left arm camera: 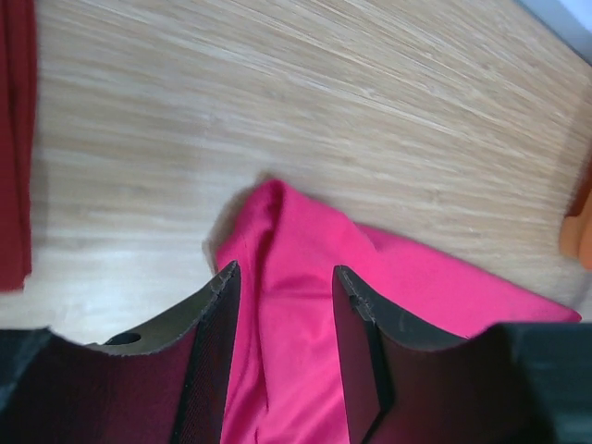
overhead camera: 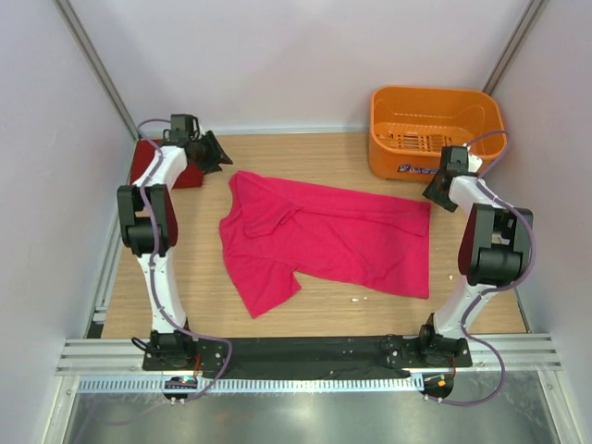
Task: Fold and stack the t-shirts
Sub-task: Fold the tshirt
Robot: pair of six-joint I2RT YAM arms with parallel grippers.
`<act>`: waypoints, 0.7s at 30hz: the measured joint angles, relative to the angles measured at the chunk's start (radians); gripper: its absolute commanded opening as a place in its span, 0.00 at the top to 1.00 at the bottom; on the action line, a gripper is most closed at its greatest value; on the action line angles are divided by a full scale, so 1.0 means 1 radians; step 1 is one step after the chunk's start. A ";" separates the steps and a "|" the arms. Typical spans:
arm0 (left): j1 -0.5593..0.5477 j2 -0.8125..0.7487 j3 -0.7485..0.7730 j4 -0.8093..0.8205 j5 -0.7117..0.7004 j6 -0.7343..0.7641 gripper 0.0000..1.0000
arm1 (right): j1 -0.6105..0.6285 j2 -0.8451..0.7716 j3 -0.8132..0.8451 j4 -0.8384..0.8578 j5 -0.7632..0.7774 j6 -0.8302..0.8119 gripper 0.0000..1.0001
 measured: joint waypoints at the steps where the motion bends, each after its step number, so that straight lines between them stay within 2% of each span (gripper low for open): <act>1: 0.000 -0.032 -0.022 -0.004 -0.001 0.003 0.53 | 0.002 -0.019 0.000 -0.032 0.013 -0.001 0.43; 5: -0.016 -0.173 -0.161 -0.012 -0.005 0.029 0.53 | 0.030 -0.111 -0.004 -0.134 0.025 0.004 0.41; 9: -0.059 -0.275 -0.330 -0.022 -0.023 0.053 0.60 | 0.121 -0.203 -0.012 -0.193 -0.013 0.006 0.42; 15: -0.090 -0.295 -0.493 -0.062 -0.085 0.083 0.64 | 0.304 -0.331 -0.094 -0.212 -0.112 0.006 0.44; 19: -0.084 -0.296 -0.525 -0.083 -0.141 0.103 0.66 | 0.326 -0.357 -0.145 -0.216 -0.164 0.006 0.45; 21: -0.083 -0.302 -0.538 -0.083 -0.168 0.106 0.71 | 0.326 -0.358 -0.172 -0.219 -0.189 0.006 0.47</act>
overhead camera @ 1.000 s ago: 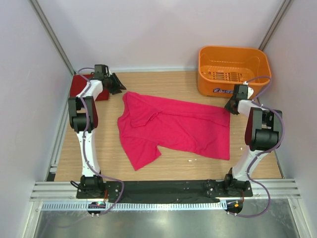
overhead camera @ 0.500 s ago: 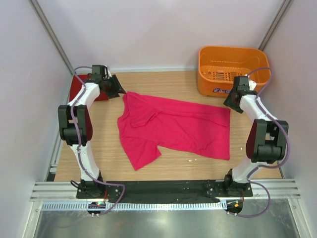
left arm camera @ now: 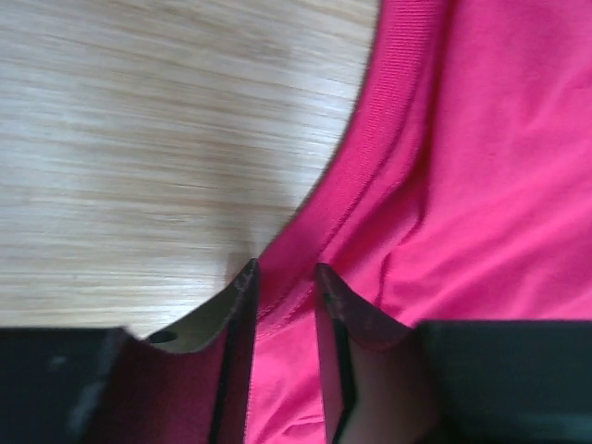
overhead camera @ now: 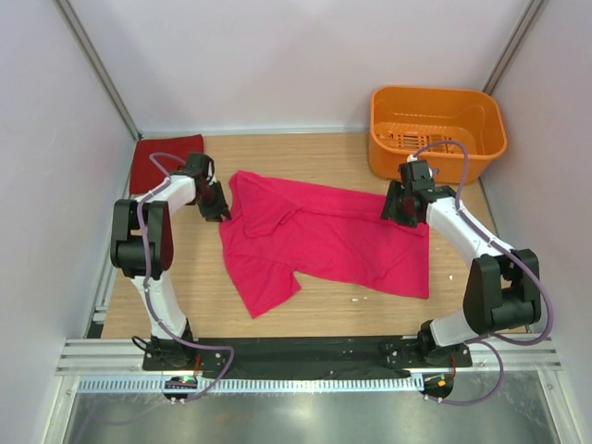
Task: Fold and stack the t-shirts
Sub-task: Fold the tshirt
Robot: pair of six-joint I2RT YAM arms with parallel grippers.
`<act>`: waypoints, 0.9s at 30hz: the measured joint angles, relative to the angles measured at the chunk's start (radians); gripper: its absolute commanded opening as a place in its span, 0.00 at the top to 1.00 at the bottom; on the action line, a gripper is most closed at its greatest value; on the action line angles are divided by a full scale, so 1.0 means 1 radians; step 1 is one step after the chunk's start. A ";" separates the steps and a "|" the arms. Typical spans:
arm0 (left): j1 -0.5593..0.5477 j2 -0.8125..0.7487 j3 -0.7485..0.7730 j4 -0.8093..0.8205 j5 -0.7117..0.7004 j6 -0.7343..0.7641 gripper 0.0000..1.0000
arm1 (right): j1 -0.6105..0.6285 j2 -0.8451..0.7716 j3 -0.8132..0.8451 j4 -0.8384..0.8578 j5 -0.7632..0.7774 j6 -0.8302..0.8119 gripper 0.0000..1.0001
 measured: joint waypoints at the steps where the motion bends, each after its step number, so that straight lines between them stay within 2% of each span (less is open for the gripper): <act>1: 0.000 -0.003 -0.005 0.000 -0.011 0.002 0.73 | 0.000 0.000 -0.010 -0.005 -0.010 0.000 0.48; 2: 0.000 -0.003 -0.010 0.000 -0.022 0.005 0.79 | 0.001 0.001 -0.017 -0.010 -0.019 0.000 0.49; 7: 0.002 -0.002 -0.015 -0.004 -0.052 0.020 0.93 | 0.038 0.010 -0.021 -0.002 -0.070 0.000 0.50; 8: 0.004 -0.001 -0.016 -0.004 -0.052 0.021 1.00 | 0.050 0.014 -0.019 -0.002 -0.079 0.000 0.50; 15: 0.037 -0.001 -0.016 -0.009 -0.069 0.024 1.00 | 0.123 0.066 0.003 0.006 -0.125 0.011 0.51; 16: 0.041 -0.003 -0.013 -0.013 -0.082 0.030 0.99 | 0.132 0.076 0.006 0.011 -0.133 0.015 0.51; 18: 0.046 -0.003 -0.006 -0.028 -0.108 0.053 0.76 | 0.151 0.095 0.008 0.034 -0.155 0.031 0.50; 20: 0.050 -0.003 0.002 -0.048 -0.123 0.070 0.61 | 0.170 0.115 0.007 0.072 -0.195 0.058 0.48; 23: 0.053 -0.018 0.003 -0.075 -0.118 0.066 0.56 | 0.195 0.149 0.003 0.198 -0.262 0.142 0.48; 27: 0.049 -0.101 -0.020 -0.112 -0.119 0.042 0.58 | 0.243 0.238 0.005 0.413 -0.327 0.285 0.61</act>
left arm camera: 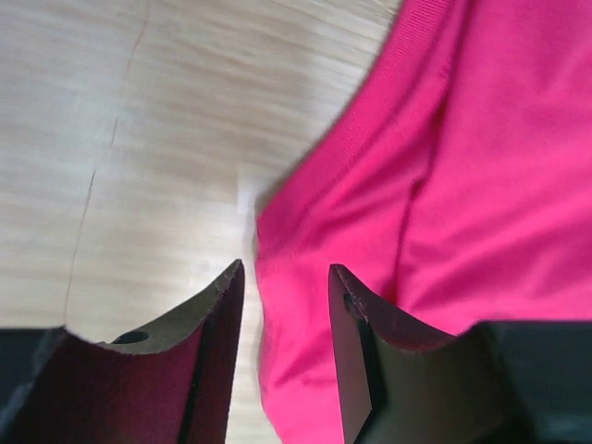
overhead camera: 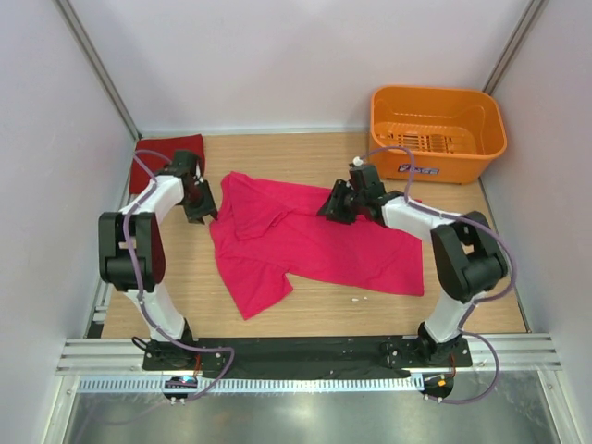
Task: Fold and stack the t-shirts
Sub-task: Fold the tshirt
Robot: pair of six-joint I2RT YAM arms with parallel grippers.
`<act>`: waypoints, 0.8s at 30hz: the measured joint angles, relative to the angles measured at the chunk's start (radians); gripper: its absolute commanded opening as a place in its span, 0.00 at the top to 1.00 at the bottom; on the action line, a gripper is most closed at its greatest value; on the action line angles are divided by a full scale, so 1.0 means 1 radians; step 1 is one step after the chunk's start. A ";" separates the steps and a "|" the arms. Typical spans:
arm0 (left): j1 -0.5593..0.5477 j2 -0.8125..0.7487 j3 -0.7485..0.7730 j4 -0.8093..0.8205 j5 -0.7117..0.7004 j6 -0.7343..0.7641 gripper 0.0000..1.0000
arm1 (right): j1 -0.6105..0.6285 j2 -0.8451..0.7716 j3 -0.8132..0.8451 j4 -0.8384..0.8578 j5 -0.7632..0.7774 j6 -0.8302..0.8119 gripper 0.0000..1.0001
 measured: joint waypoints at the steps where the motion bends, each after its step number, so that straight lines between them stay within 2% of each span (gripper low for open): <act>1: 0.000 -0.029 -0.005 -0.010 -0.002 -0.005 0.59 | 0.016 0.032 0.003 0.048 -0.010 0.038 0.70; 3: -0.002 -0.094 -0.009 -0.028 -0.004 -0.019 0.66 | 0.058 0.114 0.022 0.142 -0.030 0.119 0.78; 4: -0.002 -0.118 -0.008 -0.031 -0.003 -0.024 0.71 | 0.077 0.154 0.034 0.179 -0.037 0.161 0.86; 6: -0.002 -0.160 -0.003 -0.032 0.021 -0.035 0.73 | 0.117 0.229 0.063 0.238 -0.044 0.223 0.88; 10: -0.014 -0.155 0.009 -0.015 0.101 -0.068 0.74 | 0.184 0.330 0.124 0.302 -0.049 0.307 0.81; 16: -0.068 -0.074 0.008 0.034 0.190 -0.109 0.76 | 0.241 0.368 0.172 0.348 -0.036 0.354 0.78; 24: -0.099 -0.023 0.009 0.064 0.234 -0.128 0.78 | 0.245 0.412 0.194 0.346 -0.010 0.371 0.76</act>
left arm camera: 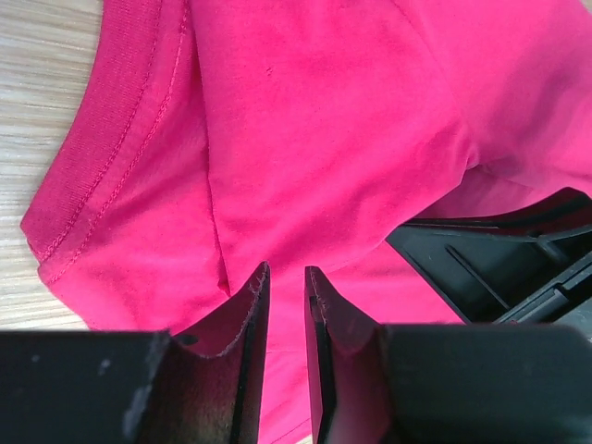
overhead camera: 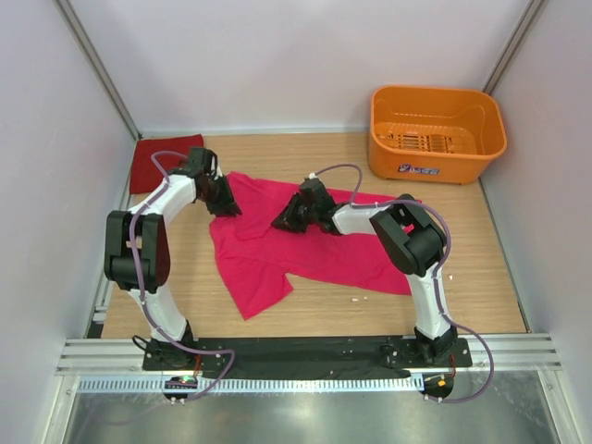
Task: Fold and stack the t-shirts
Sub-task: Fold the tshirt
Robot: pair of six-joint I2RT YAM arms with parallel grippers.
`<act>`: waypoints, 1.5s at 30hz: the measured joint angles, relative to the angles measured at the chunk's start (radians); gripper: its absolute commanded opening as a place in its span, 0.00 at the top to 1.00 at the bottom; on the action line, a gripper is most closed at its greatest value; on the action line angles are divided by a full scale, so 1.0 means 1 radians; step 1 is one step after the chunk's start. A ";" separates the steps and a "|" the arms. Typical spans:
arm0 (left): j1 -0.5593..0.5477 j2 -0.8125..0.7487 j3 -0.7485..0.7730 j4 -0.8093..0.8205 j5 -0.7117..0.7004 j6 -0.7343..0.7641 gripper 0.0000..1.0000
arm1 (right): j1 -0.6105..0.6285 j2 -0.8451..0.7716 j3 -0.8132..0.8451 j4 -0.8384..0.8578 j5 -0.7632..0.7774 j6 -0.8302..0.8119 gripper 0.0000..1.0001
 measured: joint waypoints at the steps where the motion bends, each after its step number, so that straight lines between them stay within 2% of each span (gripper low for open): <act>1: 0.000 0.000 0.000 0.003 0.002 0.000 0.78 | 0.000 0.000 0.000 -0.005 0.004 0.000 0.76; 16: -0.002 0.103 0.031 0.022 0.039 0.000 0.81 | 0.005 0.000 0.000 -0.010 0.033 0.000 0.75; 35: -0.002 0.138 0.045 0.026 0.051 0.004 0.81 | 0.006 -0.020 -0.020 -0.017 0.054 -0.004 0.74; 41: -0.002 0.145 0.045 0.026 0.050 0.005 0.81 | 0.006 -0.003 0.003 -0.019 0.055 0.005 0.78; 45: -0.002 0.148 0.045 0.027 0.050 0.005 0.81 | 0.006 0.015 0.026 -0.025 0.055 0.011 0.87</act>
